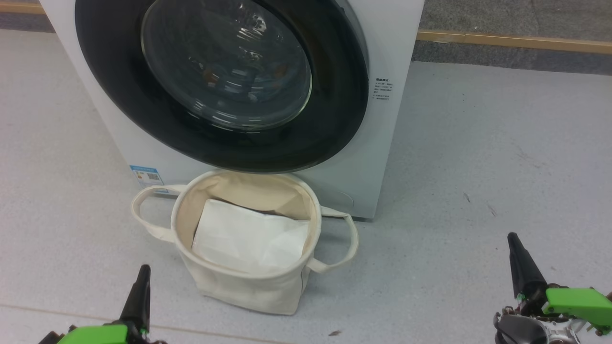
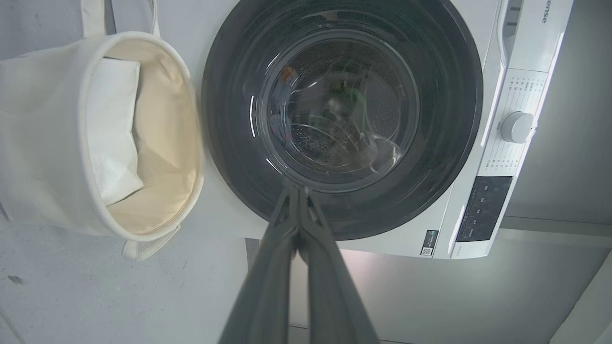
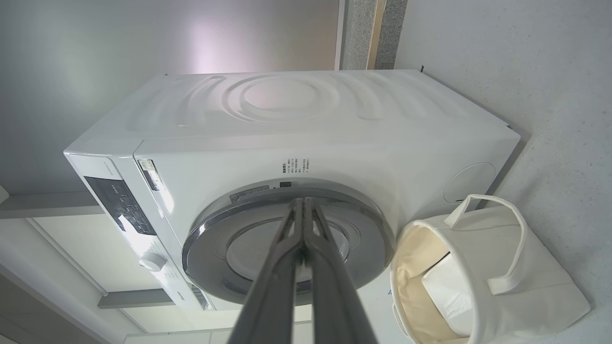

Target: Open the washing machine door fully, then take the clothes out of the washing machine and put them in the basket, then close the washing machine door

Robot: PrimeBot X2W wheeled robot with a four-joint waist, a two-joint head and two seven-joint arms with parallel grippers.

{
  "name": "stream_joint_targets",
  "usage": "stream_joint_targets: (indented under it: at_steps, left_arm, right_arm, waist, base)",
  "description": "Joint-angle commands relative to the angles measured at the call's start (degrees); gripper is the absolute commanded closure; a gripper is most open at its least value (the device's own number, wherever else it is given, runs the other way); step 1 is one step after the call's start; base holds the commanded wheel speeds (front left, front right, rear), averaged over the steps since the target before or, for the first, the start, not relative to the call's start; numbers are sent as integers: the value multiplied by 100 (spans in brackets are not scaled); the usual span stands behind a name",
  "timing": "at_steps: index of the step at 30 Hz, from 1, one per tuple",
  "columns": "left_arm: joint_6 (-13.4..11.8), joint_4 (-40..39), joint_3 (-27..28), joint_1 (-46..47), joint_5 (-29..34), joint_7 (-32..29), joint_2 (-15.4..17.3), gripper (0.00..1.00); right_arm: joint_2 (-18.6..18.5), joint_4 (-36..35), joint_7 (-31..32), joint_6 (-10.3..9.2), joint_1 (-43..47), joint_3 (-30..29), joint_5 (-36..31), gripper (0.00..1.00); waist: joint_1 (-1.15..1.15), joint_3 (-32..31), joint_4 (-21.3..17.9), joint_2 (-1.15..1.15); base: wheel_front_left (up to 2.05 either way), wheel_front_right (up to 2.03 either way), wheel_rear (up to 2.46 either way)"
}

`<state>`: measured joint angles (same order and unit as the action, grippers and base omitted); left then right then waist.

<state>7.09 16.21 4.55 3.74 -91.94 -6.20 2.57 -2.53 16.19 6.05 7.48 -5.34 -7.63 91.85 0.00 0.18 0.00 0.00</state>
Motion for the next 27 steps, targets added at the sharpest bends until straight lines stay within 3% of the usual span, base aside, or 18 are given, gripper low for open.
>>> stream_joint_targets:
  at_steps: [1,27]
  left_arm:
    - [40,-219,194,244,-25,-26,31,100]
    - [40,-219,194,244,-25,-26,31,100]
  right_arm:
    - [-34,-217,42,1,-84,114,34,100]
    - [-34,-217,42,1,-84,114,34,100]
  waist:
    - [0,0,0,0]
    - [0,0,0,0]
  base:
    - [0,0,0]
    - [0,0,0]
